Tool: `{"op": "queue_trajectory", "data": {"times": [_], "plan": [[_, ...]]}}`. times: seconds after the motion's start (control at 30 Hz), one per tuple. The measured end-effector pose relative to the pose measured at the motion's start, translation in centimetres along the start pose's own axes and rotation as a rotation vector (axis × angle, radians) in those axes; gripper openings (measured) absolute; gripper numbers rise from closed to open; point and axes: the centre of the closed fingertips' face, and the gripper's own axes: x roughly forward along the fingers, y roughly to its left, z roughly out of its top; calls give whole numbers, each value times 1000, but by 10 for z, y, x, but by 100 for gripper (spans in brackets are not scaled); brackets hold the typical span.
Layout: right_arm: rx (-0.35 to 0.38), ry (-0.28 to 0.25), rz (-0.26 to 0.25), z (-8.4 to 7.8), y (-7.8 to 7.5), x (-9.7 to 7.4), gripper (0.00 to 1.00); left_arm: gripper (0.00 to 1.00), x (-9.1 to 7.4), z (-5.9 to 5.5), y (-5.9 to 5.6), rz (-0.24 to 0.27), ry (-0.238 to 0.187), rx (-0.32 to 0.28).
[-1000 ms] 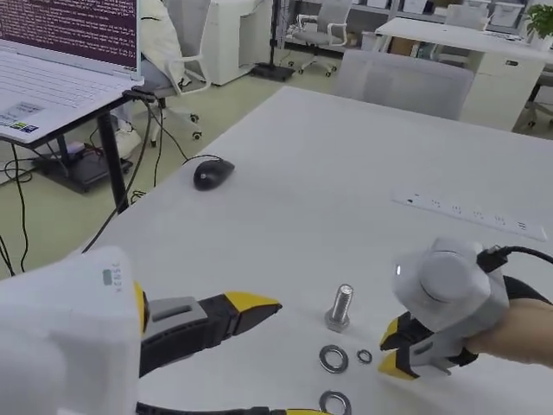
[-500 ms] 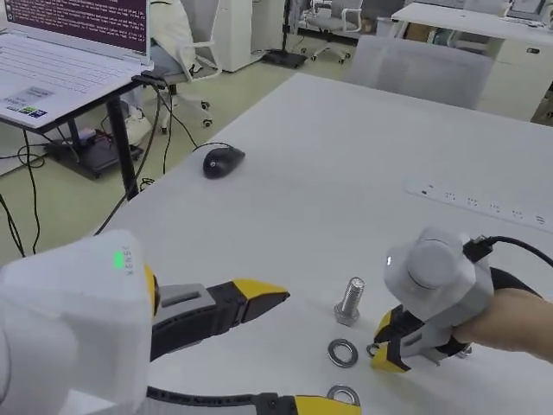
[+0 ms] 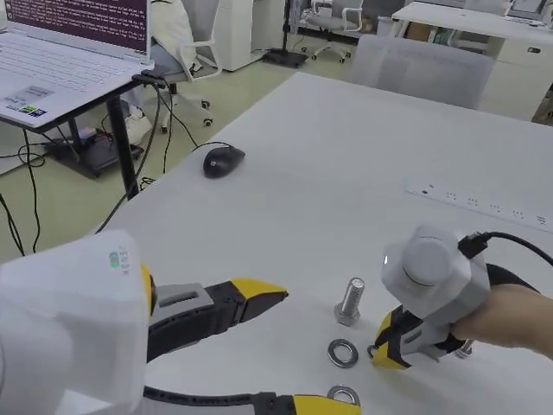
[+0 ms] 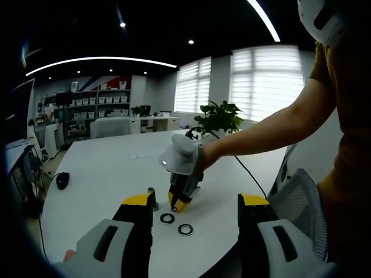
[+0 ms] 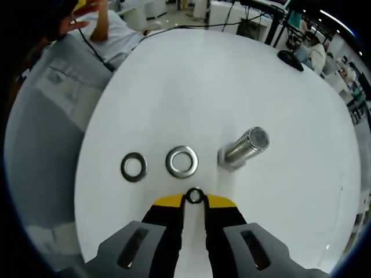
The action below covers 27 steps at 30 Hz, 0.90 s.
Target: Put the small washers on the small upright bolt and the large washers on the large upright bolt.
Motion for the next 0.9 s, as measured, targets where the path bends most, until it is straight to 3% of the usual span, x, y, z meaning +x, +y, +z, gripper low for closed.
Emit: {"op": "queue_trajectory", "data": {"times": [0.53,0.9], "plan": [[-19,21,-15,-4,2,-4,12,58,-1,0,-2,-1,5,3],[33,24,-52,-42,2,-38,12,58,6,1,-5,-22,10,13]]}}
